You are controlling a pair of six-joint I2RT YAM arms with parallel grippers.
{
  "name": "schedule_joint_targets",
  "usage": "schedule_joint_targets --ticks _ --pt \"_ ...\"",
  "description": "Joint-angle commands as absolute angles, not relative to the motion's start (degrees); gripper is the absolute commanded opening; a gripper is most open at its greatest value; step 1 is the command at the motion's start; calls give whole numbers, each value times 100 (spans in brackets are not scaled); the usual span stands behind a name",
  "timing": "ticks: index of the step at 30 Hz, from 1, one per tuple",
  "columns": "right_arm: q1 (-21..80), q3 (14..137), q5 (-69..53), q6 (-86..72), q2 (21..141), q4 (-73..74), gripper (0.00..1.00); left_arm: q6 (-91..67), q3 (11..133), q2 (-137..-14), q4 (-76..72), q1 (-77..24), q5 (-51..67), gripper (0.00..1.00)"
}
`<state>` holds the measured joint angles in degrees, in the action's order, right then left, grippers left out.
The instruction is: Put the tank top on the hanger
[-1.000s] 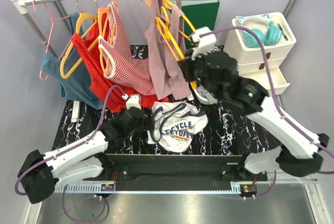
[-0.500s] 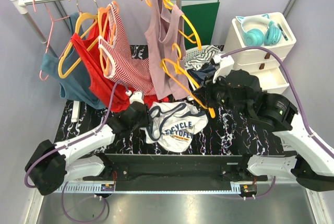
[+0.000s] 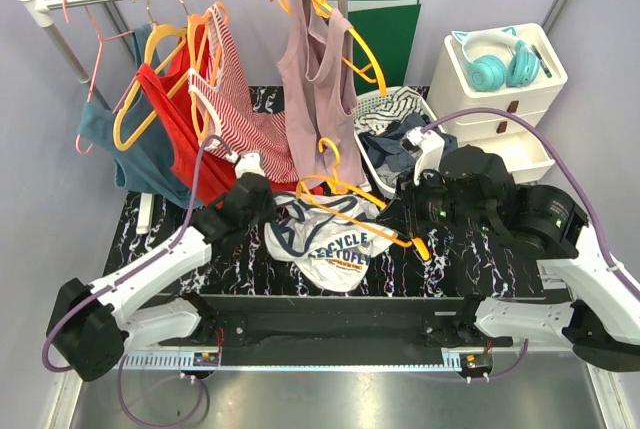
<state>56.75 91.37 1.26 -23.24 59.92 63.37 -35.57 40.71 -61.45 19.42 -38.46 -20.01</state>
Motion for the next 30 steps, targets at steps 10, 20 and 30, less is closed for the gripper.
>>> schedule_joint_targets --ticks 10,20,30 --pt "5713 8271 -528 -2320 5906 5389 0 -3173 4983 -5766 2329 -3806 -2145 0" --pt "5704 7226 -220 -2338 5915 3185 0 -2751 5607 -5388 2654 -3806 -1090 0" --pt "5695 6742 -106 -2408 5810 1970 0 -2944 6424 -5282 3023 -3806 -1134 10"
